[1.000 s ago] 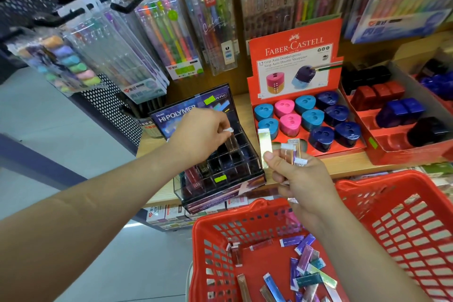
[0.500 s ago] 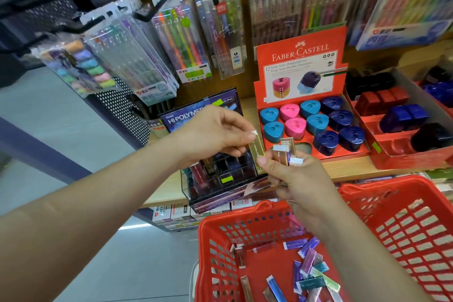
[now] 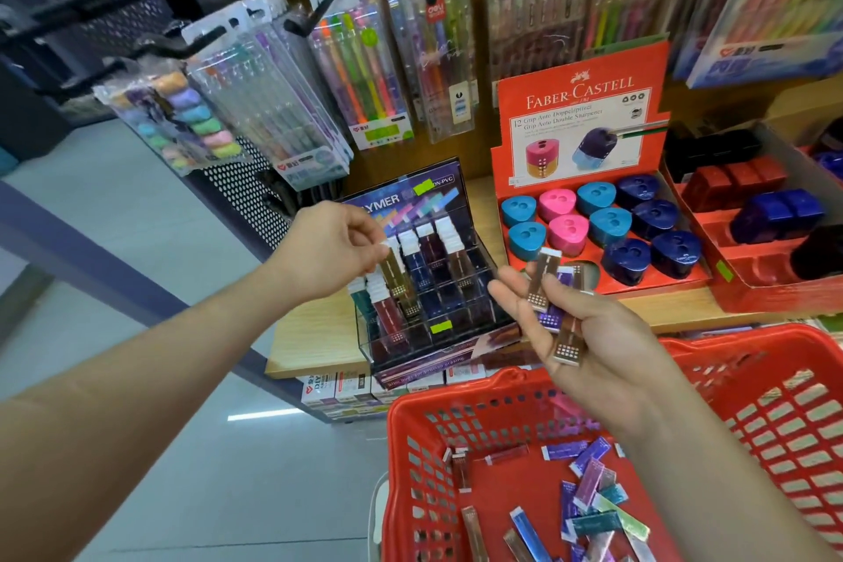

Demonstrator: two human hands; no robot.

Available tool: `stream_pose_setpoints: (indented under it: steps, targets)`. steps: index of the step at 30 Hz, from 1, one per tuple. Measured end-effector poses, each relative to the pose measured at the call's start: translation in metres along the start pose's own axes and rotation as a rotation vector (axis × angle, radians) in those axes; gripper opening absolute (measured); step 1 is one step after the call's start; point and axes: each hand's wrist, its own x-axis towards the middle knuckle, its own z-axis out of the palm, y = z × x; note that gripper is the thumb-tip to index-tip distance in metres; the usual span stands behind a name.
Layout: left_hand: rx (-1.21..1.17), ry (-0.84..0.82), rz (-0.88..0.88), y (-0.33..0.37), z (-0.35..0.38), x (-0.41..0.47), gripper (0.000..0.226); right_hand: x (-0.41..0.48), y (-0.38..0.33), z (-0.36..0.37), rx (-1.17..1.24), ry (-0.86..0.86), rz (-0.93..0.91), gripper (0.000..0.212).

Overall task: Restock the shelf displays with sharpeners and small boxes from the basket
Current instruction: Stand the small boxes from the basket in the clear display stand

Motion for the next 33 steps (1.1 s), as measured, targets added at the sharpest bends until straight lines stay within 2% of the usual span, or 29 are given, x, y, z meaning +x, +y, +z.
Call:
stream_pose_setpoints:
  steps: [5,8,11,15,19,27,31,33]
  targets:
    - [0.051,0.026,0.085,0.005,0.004,-0.004,0.007,-0.002,0.005,0.000,-0.129,0.122,-0.049,0.020]
    - [-0.034,-0.009,0.049,0.006,0.003,-0.004,0.008,-0.002,0.008,0.000,-0.246,0.103,-0.072,0.009]
    - [-0.070,-0.052,0.012,0.005,0.005,-0.005,0.007,0.001,0.010,-0.002,-0.317,0.073,-0.095,0.008]
    - [0.200,-0.002,0.117,0.001,0.012,-0.001,0.008,0.004,0.010,-0.004,-0.358,0.049,-0.107,0.011]
    - [0.418,-0.035,0.213,0.002,0.015,0.001,0.010,0.001,0.011,-0.001,-0.461,0.034,-0.149,0.016]
    - [0.828,-0.125,0.250,0.032,0.023,0.002,0.005,0.003,0.016,-0.005,-0.569,0.067,-0.236,0.016]
    - [0.829,-0.187,0.226,0.032,0.020,0.001,0.019,0.000,0.015,-0.006,-0.729,0.074,-0.297,0.015]
    - [0.620,-0.203,0.214,0.038,0.019,-0.001,0.023,0.000,0.014,-0.006,-0.806,0.075,-0.338,0.017]
